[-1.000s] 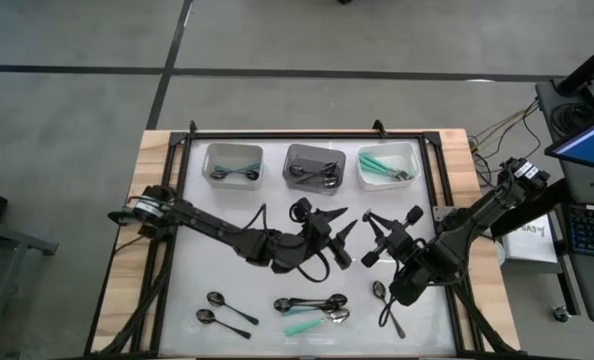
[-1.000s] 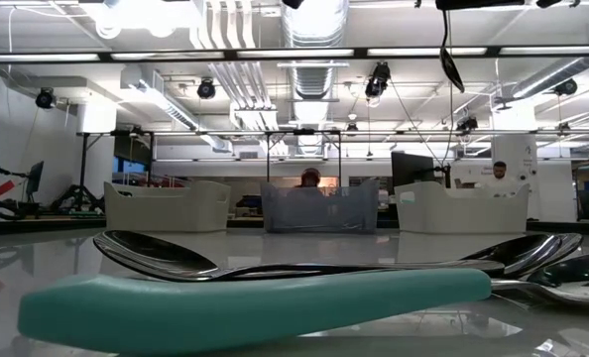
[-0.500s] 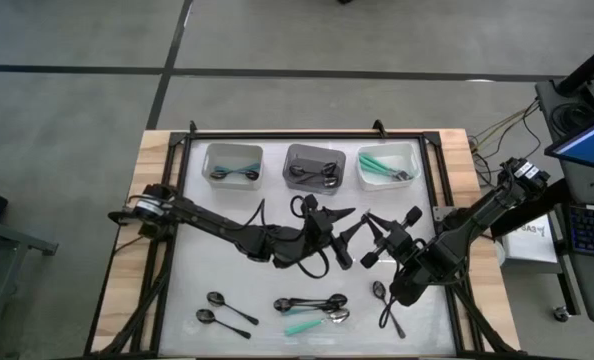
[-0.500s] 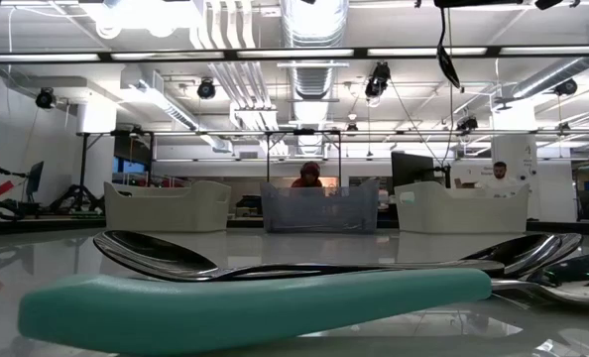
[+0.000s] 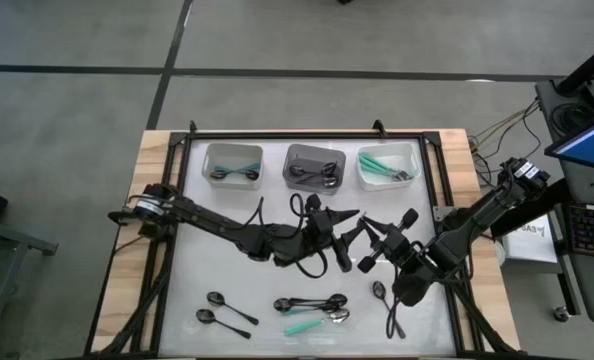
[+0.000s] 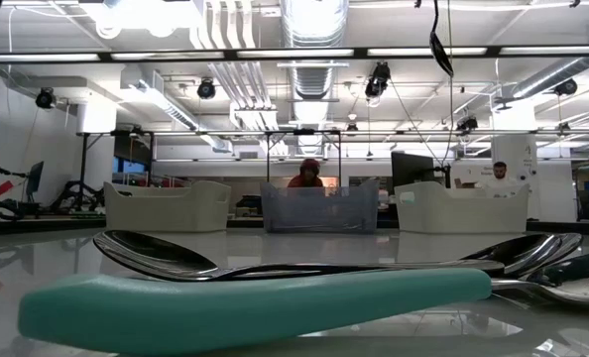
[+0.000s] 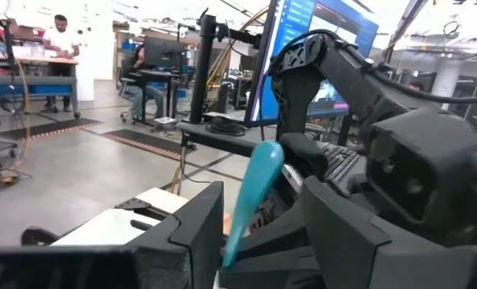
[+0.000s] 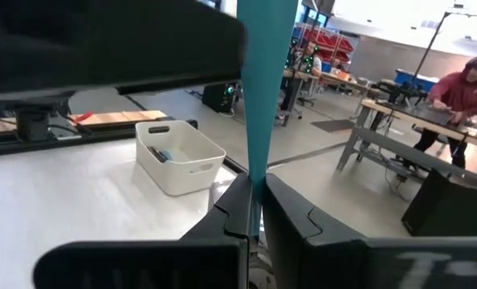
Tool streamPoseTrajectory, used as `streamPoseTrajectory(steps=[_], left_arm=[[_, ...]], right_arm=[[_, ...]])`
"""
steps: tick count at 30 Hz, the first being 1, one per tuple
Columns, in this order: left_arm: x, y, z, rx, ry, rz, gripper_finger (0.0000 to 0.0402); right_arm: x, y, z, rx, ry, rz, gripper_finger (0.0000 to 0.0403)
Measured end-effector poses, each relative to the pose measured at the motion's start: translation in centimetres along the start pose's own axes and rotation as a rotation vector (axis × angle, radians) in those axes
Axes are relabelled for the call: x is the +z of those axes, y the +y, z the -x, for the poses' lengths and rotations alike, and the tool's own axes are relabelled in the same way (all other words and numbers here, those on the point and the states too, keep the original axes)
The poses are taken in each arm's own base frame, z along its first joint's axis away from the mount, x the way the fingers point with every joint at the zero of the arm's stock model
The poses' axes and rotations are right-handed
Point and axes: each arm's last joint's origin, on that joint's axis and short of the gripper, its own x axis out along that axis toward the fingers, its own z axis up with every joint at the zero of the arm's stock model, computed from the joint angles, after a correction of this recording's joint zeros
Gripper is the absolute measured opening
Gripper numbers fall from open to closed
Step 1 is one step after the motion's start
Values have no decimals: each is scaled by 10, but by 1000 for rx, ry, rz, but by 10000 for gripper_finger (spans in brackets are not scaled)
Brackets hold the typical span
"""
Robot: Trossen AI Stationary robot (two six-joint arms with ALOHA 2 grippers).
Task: Sort silverware by color (type)
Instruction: Put the blue spoon into the gray bin
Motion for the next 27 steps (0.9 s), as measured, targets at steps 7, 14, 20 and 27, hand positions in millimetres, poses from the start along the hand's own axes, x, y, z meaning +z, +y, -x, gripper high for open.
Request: streamPoseTrajectory(steps=[7, 14, 20, 27], left_arm=[[1, 1, -1, 3, -7, -4, 107], [1, 2, -1, 9, -6, -7, 36], [1, 3, -2, 23, -10, -8, 5], [1, 4, -3, 24, -10, -9, 2]], right_arm=[[3, 2, 0, 3, -4, 40, 11], [4, 2, 0, 4, -5, 130, 11], [4, 2, 0, -5, -9, 152, 12], [4, 2, 0, -3, -8, 171, 13]])
